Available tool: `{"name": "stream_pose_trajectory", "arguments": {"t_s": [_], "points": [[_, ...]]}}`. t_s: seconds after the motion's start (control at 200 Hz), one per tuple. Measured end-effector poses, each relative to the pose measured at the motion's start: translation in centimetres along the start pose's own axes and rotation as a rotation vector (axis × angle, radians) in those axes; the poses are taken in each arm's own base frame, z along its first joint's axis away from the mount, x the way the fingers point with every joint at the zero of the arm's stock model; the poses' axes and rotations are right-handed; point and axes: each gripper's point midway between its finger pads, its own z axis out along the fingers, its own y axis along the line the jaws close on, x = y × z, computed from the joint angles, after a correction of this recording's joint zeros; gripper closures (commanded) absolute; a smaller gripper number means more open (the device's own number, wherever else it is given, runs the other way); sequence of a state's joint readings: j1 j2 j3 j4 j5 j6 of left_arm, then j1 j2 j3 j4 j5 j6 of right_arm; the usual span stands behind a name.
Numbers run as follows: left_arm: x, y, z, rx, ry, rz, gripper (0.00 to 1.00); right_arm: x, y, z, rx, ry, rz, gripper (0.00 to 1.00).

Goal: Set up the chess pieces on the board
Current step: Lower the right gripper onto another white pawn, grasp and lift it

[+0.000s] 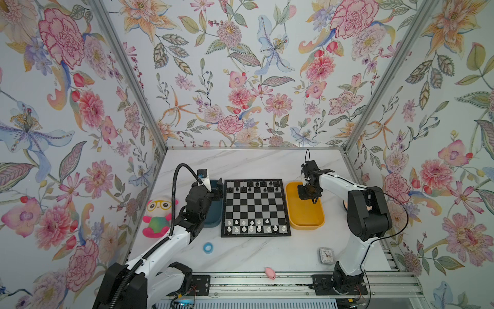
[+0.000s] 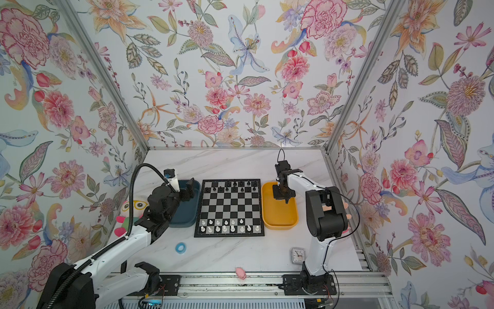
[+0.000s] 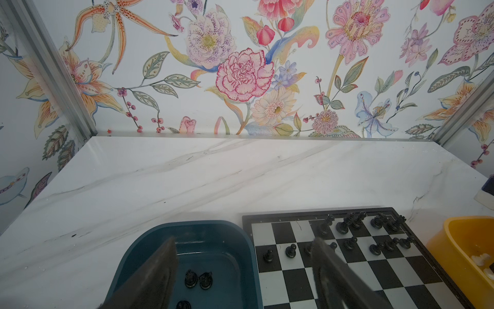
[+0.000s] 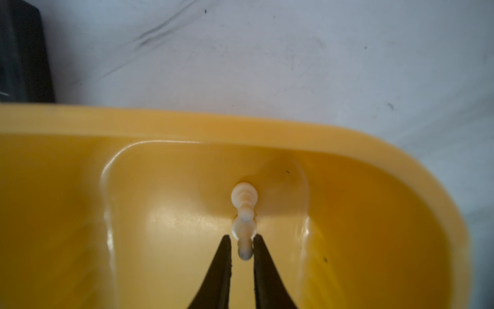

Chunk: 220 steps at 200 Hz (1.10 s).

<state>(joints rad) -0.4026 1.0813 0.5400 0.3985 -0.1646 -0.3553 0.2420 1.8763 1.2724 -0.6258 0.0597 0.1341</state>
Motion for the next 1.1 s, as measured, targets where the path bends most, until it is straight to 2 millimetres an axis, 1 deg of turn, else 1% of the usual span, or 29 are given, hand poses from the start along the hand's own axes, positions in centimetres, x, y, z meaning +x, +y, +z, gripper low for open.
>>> {"name": "stream_pose_trajectory", "arguments": {"t_s": [0.08,0.38,0.601,0.671,0.761,0.876,0.986,1.101], "points": [[0.0,0.0,0.0,0.0,0.0,0.0,0.2,-0.1,-0.1,0.1,0.0,-0.001,0.002,0.84],[0.0,0.1,0.0,-0.002,0.0,0.0,0.2,-0.1,-0.1,0.1,0.0,-0.002,0.003,0.95],[-0.1,0.1,0.0,-0.002,-0.001,-0.001,0.2,-0.1,-0.1,0.0,-0.001,-0.006,0.003,0.96],[-0.1,0.1,-0.1,-0.002,-0.004,-0.001,0.2,0.1,-0.1,-0.2,-0.001,-0.004,0.003,0.97],[-0.3,0.1,-0.1,-0.001,-0.008,-0.002,0.2,0.6,0.1,-1.1,-0.005,-0.006,-0.001,0.97],[-0.5,0.1,-0.2,0.0,-0.014,-0.004,0.2,0.7,0.9,-3.3,-0.016,-0.036,-0.016,0.98],[-0.7,0.1,-0.4,0.0,-0.02,-0.006,0.2,0.9,2.7,-5.6,-0.037,-0.071,-0.05,0.98],[-1.0,0.1,-0.5,0.002,-0.029,-0.009,0.2,2.1,5.6,-7.2,-0.062,-0.075,-0.107,0.98]]}}
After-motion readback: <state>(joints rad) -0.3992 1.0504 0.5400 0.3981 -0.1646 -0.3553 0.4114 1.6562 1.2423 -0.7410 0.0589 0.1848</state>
